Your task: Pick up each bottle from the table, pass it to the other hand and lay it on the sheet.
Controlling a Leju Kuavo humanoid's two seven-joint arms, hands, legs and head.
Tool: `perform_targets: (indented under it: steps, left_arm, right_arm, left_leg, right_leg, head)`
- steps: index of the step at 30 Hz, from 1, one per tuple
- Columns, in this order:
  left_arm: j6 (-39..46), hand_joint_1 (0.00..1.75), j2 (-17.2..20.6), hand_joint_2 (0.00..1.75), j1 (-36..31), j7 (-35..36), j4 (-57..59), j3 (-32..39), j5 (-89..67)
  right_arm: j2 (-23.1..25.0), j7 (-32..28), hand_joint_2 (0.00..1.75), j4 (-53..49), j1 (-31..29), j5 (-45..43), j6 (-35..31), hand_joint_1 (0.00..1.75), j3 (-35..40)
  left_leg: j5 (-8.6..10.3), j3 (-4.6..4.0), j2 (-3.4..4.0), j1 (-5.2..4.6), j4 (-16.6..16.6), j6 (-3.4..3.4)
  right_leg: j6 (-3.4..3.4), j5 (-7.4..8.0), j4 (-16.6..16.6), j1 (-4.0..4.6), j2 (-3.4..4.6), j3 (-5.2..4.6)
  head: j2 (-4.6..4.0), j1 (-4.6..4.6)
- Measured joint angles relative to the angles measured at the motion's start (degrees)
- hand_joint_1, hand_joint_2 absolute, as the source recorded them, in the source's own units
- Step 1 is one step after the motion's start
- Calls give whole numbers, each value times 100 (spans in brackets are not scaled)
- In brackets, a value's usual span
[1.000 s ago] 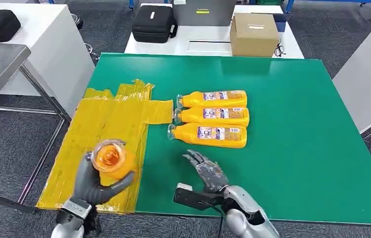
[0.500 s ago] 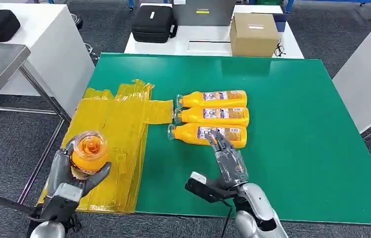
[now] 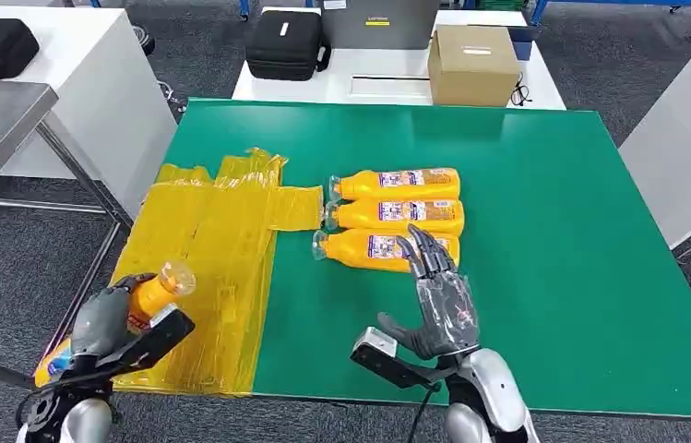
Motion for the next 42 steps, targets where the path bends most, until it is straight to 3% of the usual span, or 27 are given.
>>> perform_targets:
  steps: [6, 15, 17, 18, 19, 31, 32, 37, 42]
  left_arm:
    - [37, 175, 329, 175, -471, 31, 789, -251, -464]
    - [-194, 171, 611, 175, -1093, -508, 1616, -776, -610]
    - [-225, 138, 670, 175, -1160, -624, 1745, -883, -606]
    - [-240, 23, 697, 175, -1187, -705, 1806, -942, -569]
    - [-264, 0, 719, 175, -1216, -766, 1861, -986, -543]
    - [48, 0, 795, 175, -1320, -1106, 2141, -1305, -365]
    - [92, 0, 789, 0, -1320, -1130, 2141, -1314, -342]
    - [151, 0, 754, 0, -1315, -1522, 2114, -1320, 239]
    - [-493, 0, 592, 0, -1146, -2722, 1537, -1017, 2834]
  right_arm:
    - [0, 31, 175, -81, 19, -2, 85, 0, 46]
    - [0, 7, 175, -83, 15, -13, 155, 0, 142]
    - [0, -2, 175, -81, 9, -22, 162, 0, 144]
    - [-2, -4, 175, -81, 9, -35, 164, 0, 144]
    - [-2, -6, 175, -83, 9, -37, 166, 0, 144]
    - [-2, -4, 175, -81, -1, -35, 210, 0, 144]
    - [0, -4, 175, -81, -1, -33, 212, 0, 144]
    - [0, -4, 175, -81, -1, -26, 221, 0, 147]
    - [2, -4, 175, -70, 1, -7, 221, 0, 151]
  left_leg:
    - [3, 2, 0, 2, 0, -4]
    - [4, 1, -1, 0, 0, -3]
    - [4, 1, -2, 0, 0, -3]
    - [4, 2, -1, -1, 0, -3]
    - [4, 2, -2, -1, 0, -2]
    - [6, 1, -1, -1, 1, -1]
    - [6, 0, -1, -1, 1, -1]
    - [5, -2, -2, -1, 0, -1]
    - [5, -4, -1, -1, 0, -1]
  right_leg:
    - [0, 0, 1, 3, 0, 0]
    - [0, 0, 1, -3, -3, 3]
    - [0, 0, 1, -3, -3, 4]
    - [0, 0, 1, -3, -3, 5]
    - [0, 0, 1, -3, -4, 5]
    - [1, 0, 2, -2, -4, 4]
    - [1, 0, 1, -2, -4, 4]
    - [1, 0, 2, -1, -5, 2]
    - [1, 0, 2, -1, -2, 1]
  head:
    - [0, 0]
    - [0, 0]
    - [0, 0]
    - [0, 0]
    - [0, 0]
    - [0, 0]
    - [0, 0]
    - [0, 0]
    - [0, 0]
